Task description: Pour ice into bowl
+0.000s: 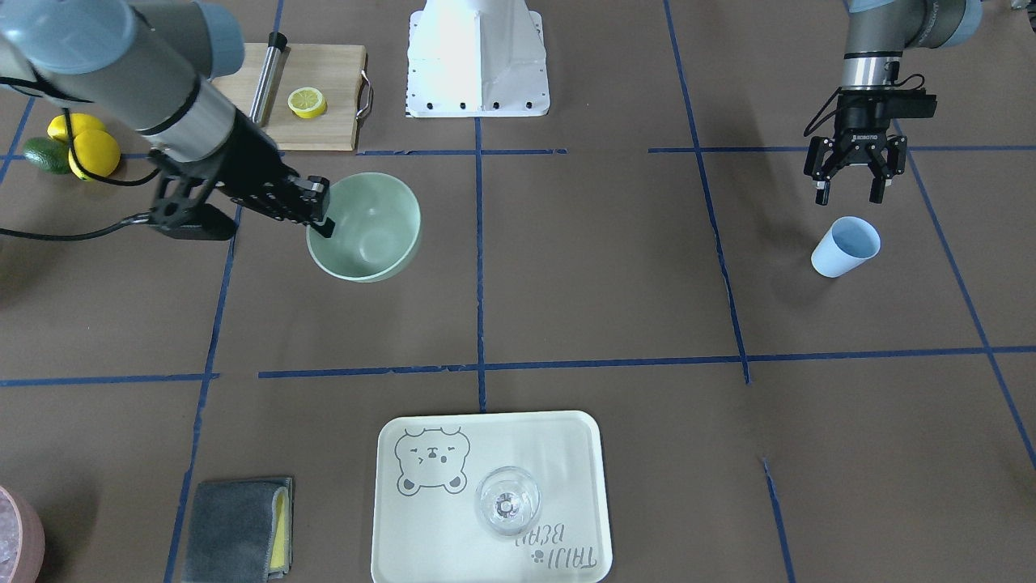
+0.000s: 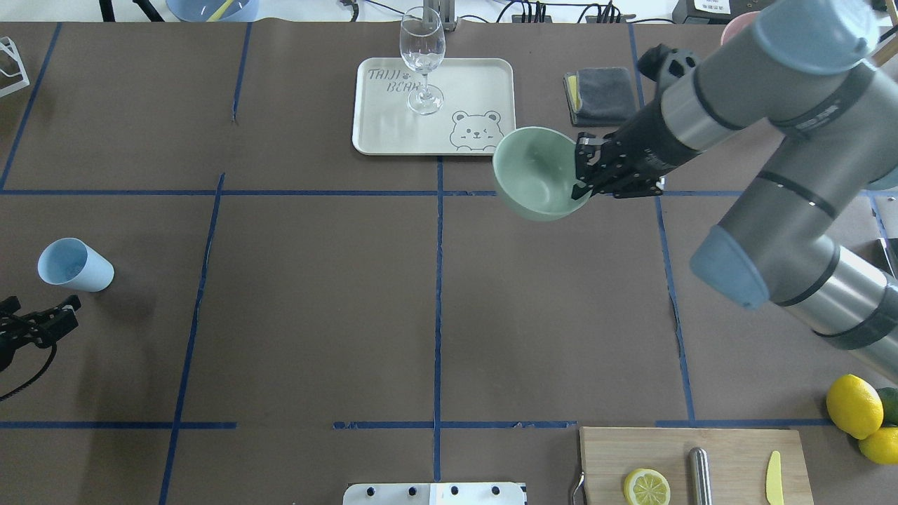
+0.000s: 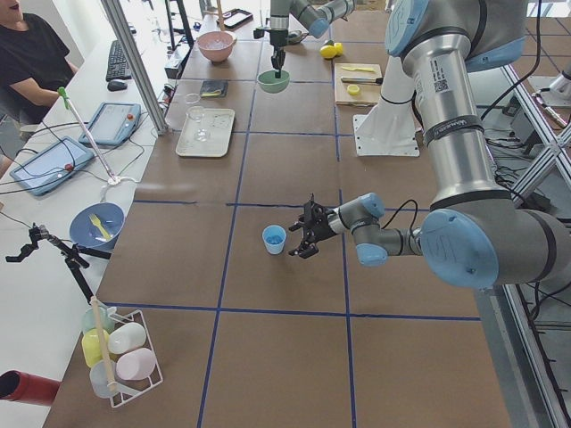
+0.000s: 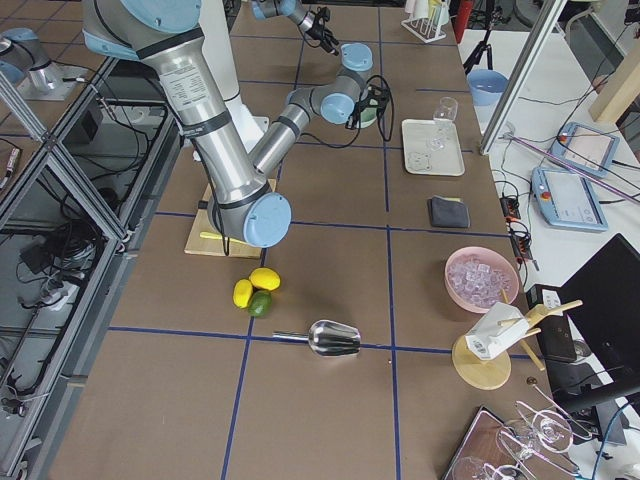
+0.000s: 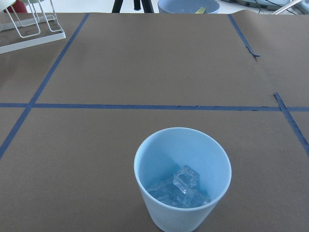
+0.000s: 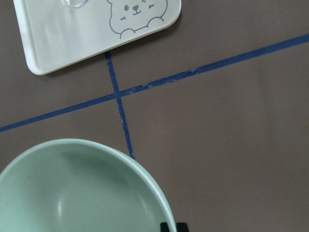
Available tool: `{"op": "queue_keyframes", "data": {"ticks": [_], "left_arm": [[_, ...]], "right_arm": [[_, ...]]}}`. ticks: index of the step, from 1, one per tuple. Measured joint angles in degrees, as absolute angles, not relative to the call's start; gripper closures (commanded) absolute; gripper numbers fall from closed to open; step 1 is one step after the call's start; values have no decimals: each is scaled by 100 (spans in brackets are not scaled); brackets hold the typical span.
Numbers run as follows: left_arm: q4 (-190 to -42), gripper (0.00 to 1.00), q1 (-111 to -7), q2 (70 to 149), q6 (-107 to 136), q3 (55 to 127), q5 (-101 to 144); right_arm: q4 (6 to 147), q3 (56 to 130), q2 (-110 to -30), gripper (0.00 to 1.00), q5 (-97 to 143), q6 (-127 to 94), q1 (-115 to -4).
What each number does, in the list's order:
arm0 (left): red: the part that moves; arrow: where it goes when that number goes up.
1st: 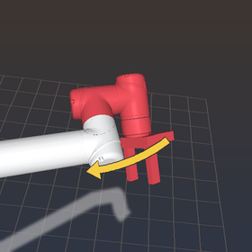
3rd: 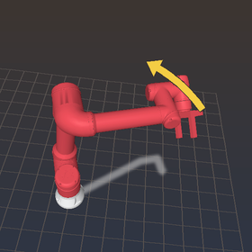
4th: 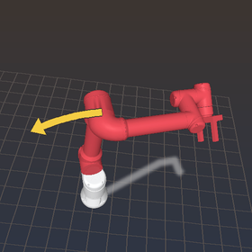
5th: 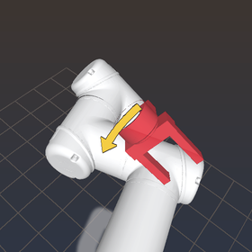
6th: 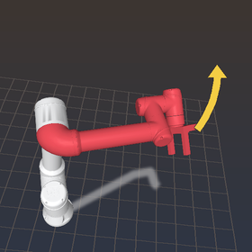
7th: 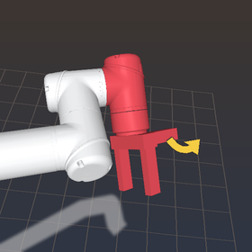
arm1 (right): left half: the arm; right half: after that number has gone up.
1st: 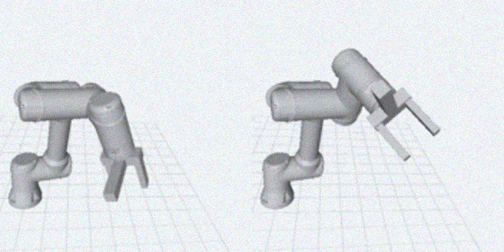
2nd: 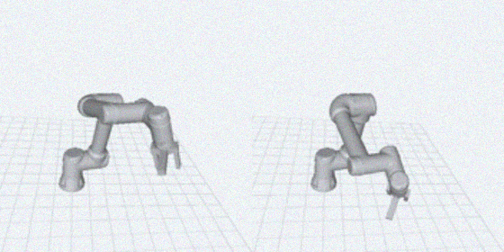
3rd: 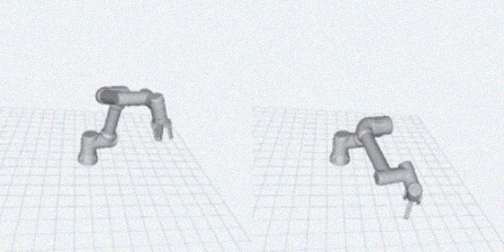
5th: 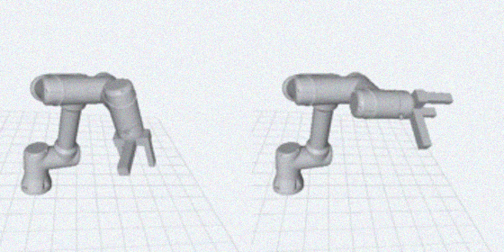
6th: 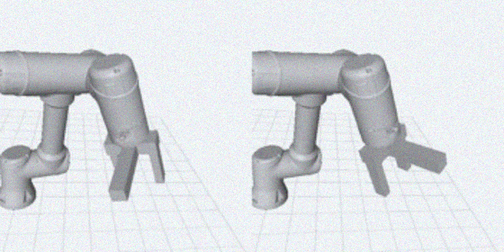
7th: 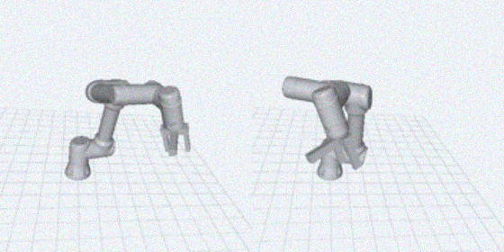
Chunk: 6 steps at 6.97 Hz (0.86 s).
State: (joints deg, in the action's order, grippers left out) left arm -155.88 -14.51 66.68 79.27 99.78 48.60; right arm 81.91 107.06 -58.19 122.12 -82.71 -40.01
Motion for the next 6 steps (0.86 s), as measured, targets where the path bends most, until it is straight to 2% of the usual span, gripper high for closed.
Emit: {"op": "queue_keyframes", "data": {"ticks": [4, 6], "left_arm": [[-15757, 0, -1452, 7007, 7926, 9600, 4473], [-16195, 1, -1491, 7295, 7901, 9027, 4368]], "right_arm": [[8644, 10190, -4930, 100, 11358, -8313, -3107], [8664, 9485, -4355, 100, 11180, -8317, -2855]]}}
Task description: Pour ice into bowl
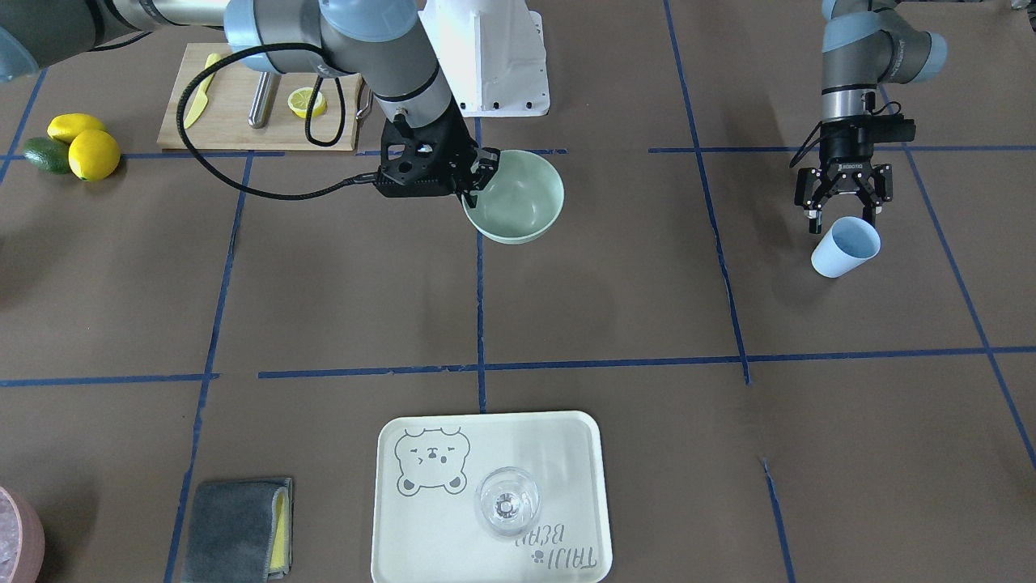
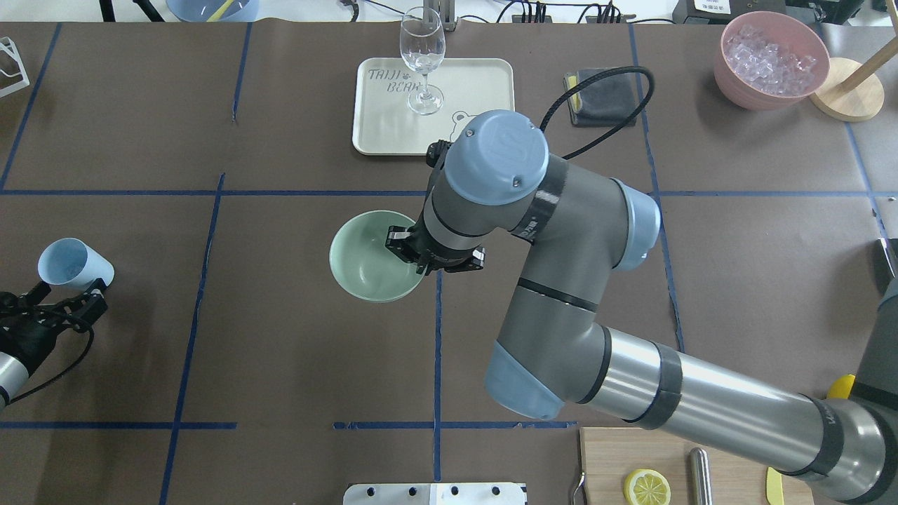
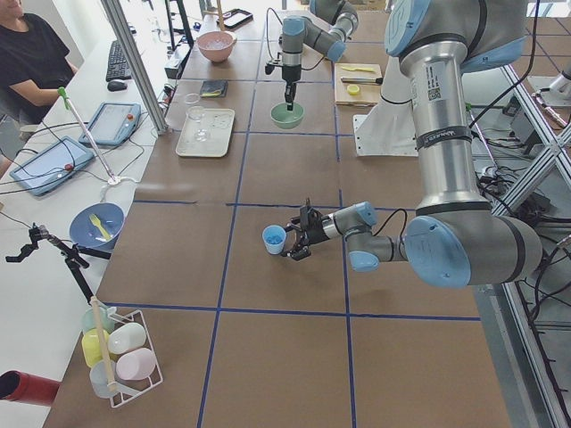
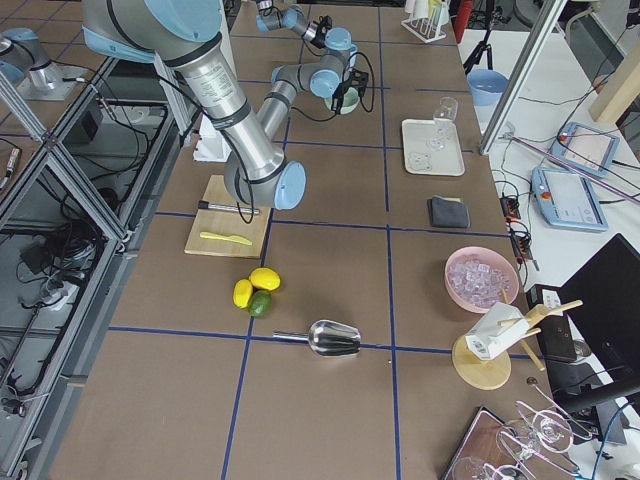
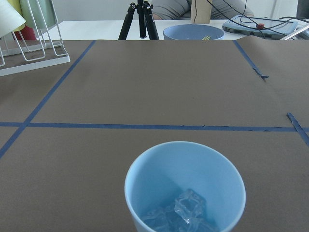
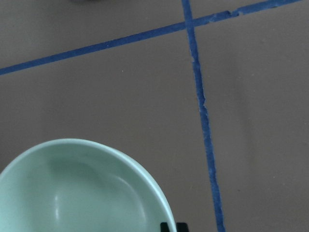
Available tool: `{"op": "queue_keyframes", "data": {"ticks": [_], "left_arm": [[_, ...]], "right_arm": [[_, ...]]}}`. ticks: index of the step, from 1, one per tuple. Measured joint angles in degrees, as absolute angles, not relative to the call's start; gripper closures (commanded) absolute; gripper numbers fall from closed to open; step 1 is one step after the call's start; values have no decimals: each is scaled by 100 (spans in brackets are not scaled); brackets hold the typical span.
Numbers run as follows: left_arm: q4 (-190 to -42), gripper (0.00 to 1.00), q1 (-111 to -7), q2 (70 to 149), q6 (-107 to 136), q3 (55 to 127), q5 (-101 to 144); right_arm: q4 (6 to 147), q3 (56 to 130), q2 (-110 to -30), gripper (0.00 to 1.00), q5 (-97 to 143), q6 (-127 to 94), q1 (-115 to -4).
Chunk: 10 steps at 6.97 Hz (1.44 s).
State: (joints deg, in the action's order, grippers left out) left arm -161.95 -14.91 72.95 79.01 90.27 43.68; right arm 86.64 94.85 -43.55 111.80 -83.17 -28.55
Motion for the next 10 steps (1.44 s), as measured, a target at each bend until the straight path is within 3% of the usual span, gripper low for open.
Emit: {"op": "queue_keyframes", "data": {"ticks": [7, 8, 9, 10], "left_arm": [[-16566, 1, -2050, 7741, 7589, 8513, 4352], [-16562, 4, -2080, 7817, 7586, 8480, 4362], [-16560, 14, -2101, 7884, 7548, 8428, 4366], [-16561, 49, -2126, 7956, 7443, 8375, 4367]], "right_arm": [[8650, 8895, -3904, 100, 10662, -8653, -2314], [8645, 8837, -3865, 100, 10610, -8659, -2269], [8637, 8714, -3792, 100, 10535, -8654, -2229], [8633, 8473, -3627, 100, 10477, -8638, -2205]]}}
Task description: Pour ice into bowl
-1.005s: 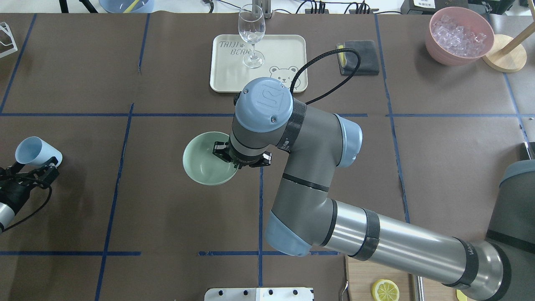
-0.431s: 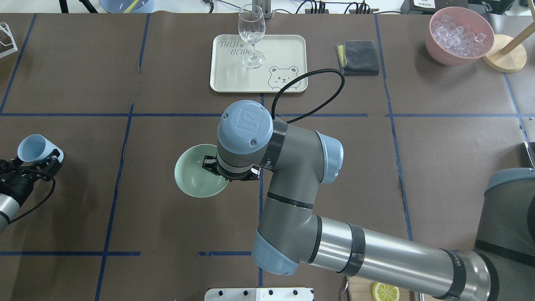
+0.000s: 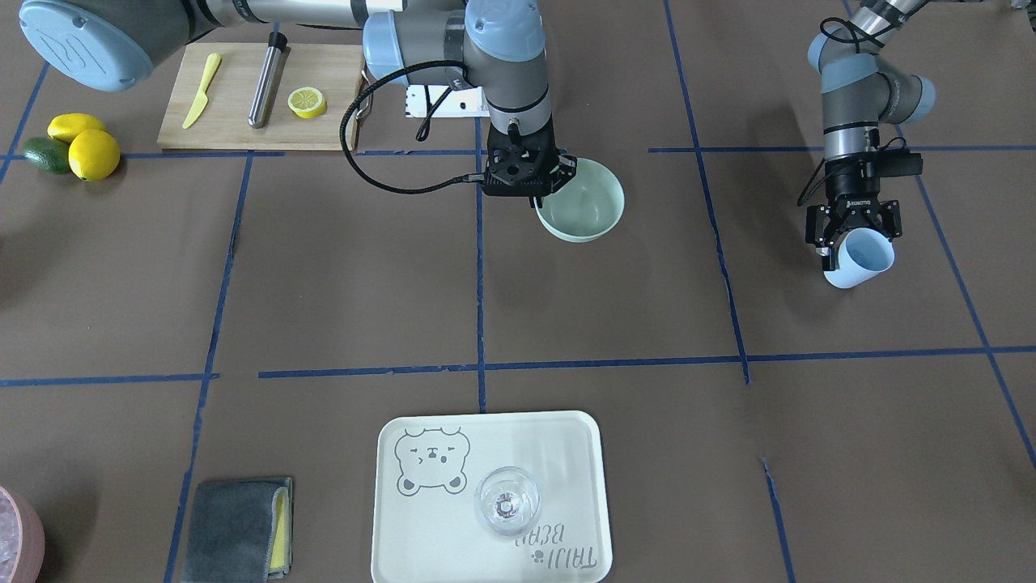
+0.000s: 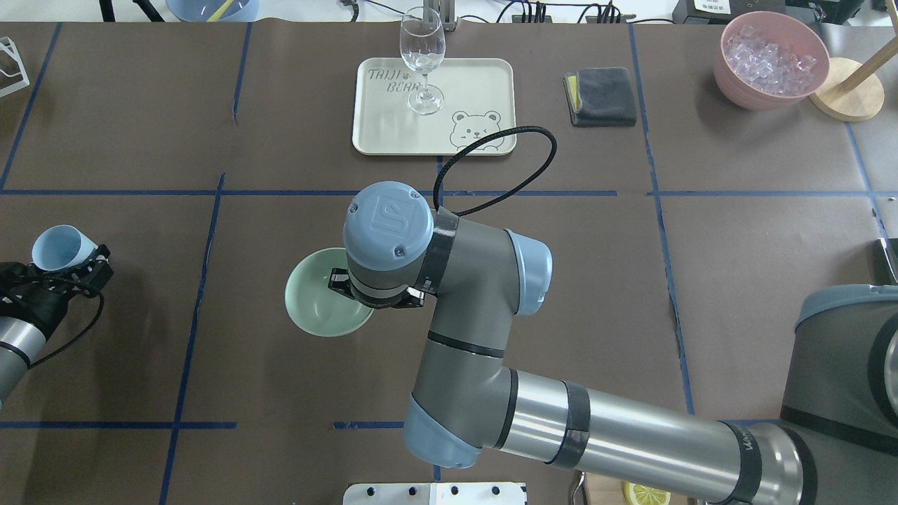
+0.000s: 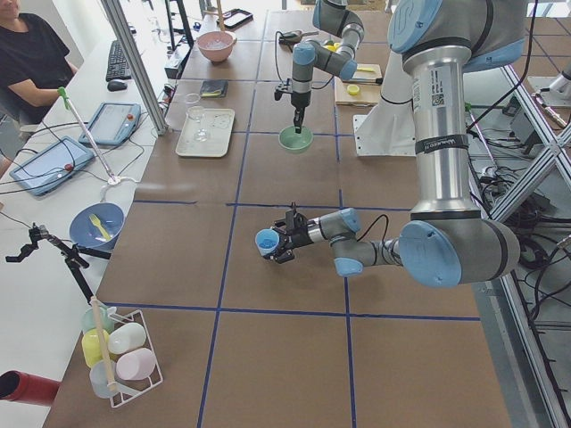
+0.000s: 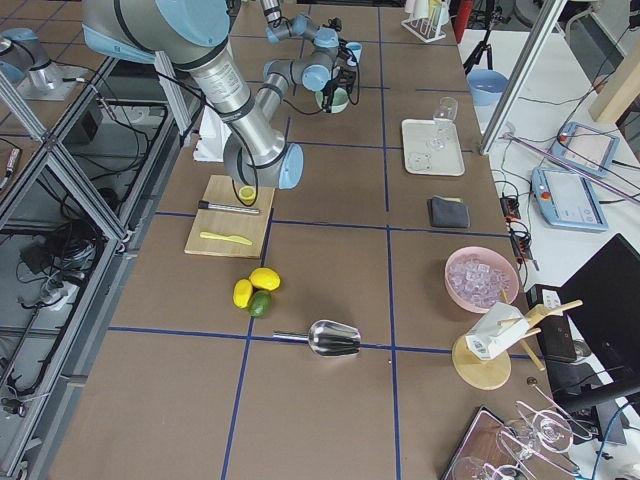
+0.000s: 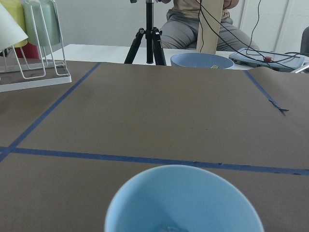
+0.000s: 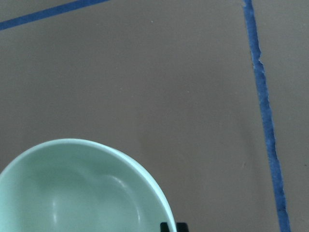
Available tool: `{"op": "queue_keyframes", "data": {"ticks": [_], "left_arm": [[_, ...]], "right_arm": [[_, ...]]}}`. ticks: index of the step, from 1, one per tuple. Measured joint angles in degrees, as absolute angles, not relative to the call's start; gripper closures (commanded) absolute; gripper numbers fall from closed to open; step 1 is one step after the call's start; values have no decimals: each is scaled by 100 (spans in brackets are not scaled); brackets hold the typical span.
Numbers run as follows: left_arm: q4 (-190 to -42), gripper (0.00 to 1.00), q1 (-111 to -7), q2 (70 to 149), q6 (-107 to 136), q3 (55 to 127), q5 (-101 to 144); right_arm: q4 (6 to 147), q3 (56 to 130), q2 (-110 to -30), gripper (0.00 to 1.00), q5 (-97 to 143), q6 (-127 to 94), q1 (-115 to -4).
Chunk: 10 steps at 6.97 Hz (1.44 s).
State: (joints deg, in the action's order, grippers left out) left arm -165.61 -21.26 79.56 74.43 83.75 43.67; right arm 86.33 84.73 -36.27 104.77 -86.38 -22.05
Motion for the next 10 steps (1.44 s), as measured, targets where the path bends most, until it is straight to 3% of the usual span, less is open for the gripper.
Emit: {"op": "queue_keyframes", "data": {"ticks": [1, 2, 5, 6, 7, 10], "left_arm": [[-16564, 94, -2162, 8017, 7346, 8352, 4368], [-16572, 100, -2220, 8050, 7239, 8348, 4368], [-16885, 100, -3071, 8254, 5744, 8773, 4880], [-16924, 100, -3254, 8284, 5380, 8980, 5058], [-16933, 100, -3319, 8298, 5241, 9079, 5122], [-16931, 100, -3343, 8330, 5158, 9347, 5148]], "right_arm": [[8629, 8283, -3487, 100, 10427, -8624, -2201], [8607, 8181, -3423, 100, 10350, -8610, -2199], [8154, 7749, -3330, 100, 10241, -8598, -2197], [8043, 7622, -3296, 33, 10239, -8604, -2197], [7962, 7572, -3280, 1, 10237, -8612, -2198], [7734, 7618, -3286, 0, 10252, -8648, -2238]]}}
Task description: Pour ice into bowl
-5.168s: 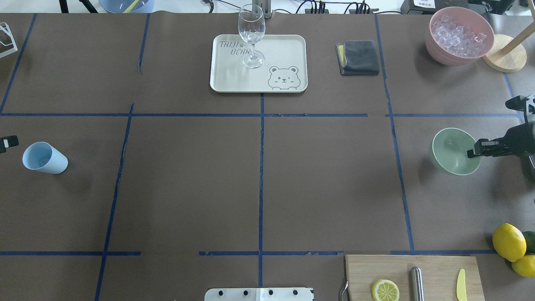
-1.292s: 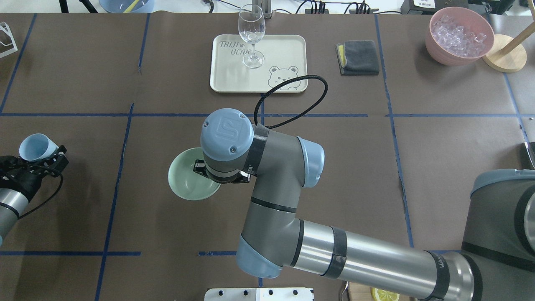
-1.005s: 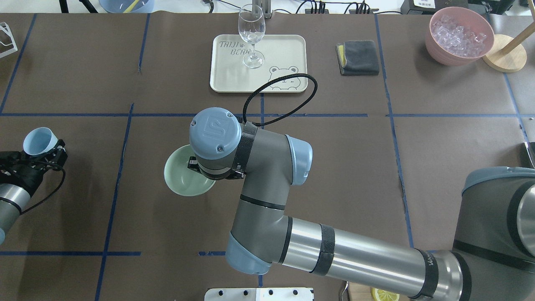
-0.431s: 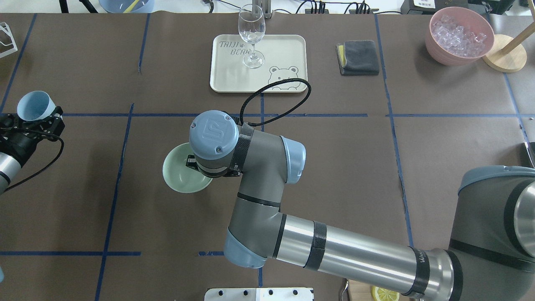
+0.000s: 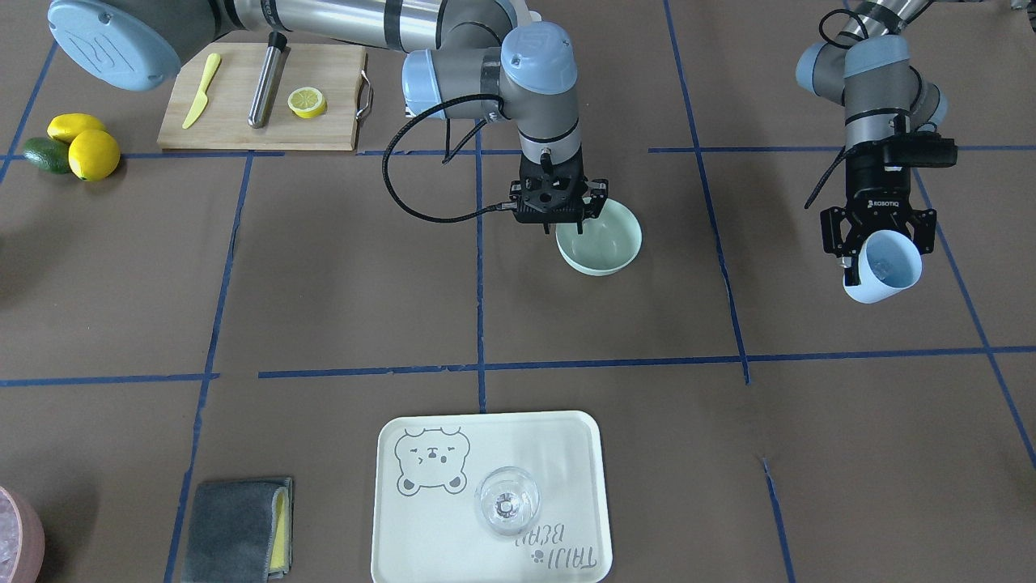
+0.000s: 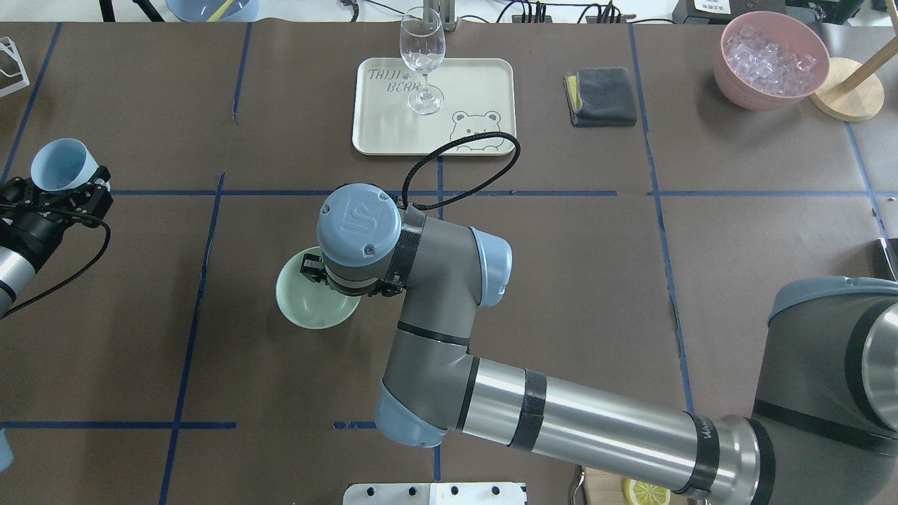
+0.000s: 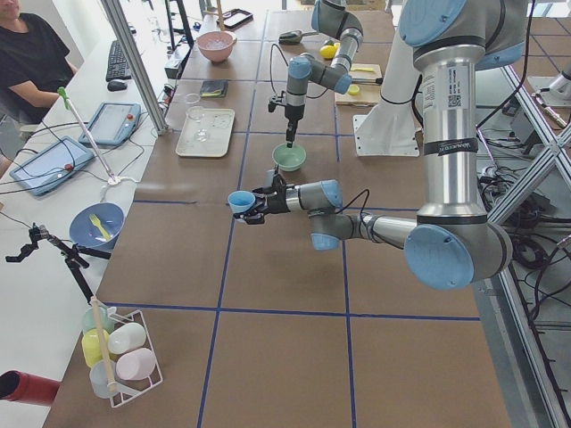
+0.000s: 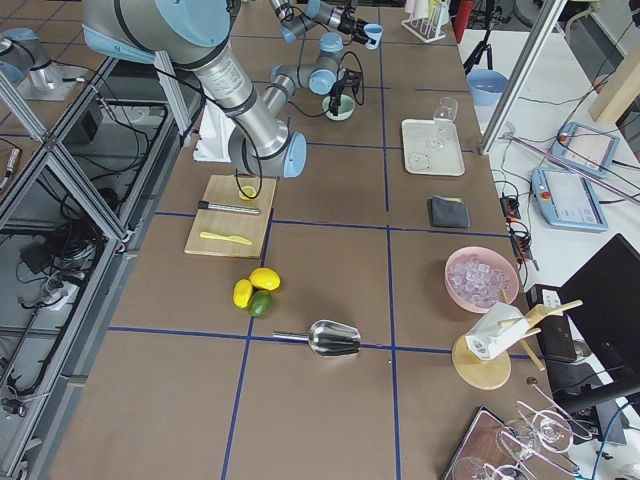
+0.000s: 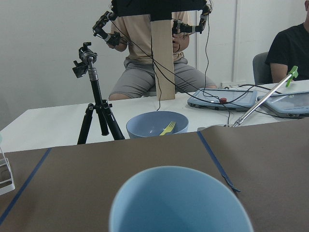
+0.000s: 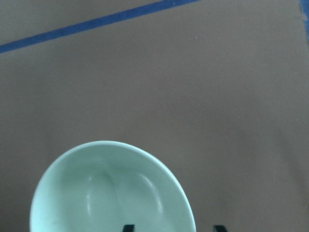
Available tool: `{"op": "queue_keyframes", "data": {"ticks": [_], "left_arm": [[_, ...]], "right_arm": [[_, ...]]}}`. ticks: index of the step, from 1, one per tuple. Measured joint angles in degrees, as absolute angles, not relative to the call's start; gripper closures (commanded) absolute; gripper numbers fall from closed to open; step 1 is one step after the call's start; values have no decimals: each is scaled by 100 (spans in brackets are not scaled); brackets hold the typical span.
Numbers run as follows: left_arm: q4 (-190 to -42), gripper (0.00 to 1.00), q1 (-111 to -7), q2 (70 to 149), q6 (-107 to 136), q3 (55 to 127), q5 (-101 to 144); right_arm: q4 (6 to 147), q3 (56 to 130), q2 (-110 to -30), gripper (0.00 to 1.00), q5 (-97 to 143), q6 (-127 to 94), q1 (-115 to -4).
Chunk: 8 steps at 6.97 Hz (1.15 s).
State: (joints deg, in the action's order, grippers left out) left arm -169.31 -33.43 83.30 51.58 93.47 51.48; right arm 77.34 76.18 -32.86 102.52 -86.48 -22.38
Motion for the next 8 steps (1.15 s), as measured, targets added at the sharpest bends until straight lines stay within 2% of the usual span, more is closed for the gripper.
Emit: {"op": "queue_keyframes", "data": {"ticks": [1, 2, 4, 5, 8], "left_arm": [[-16920, 100, -3342, 8332, 5146, 9499, 5145], [-16897, 100, -3324, 8328, 5131, 9579, 5139], [-16840, 100, -3170, 8343, 5117, 9676, 5119], [-16602, 100, -3031, 8350, 5116, 9827, 5076], [-14346, 100, -2328, 8707, 5126, 10857, 4372]], "right_arm": [[7698, 7915, -3429, 0, 10296, -8657, -2328], [7737, 8537, -3861, 0, 10370, -8640, -2457], [7752, 9899, -5079, 0, 10799, -8467, -2909], [7742, 10257, -5494, 0, 11048, -8285, -3132], [7706, 10723, -6261, 0, 11407, -7712, -3512]]}}
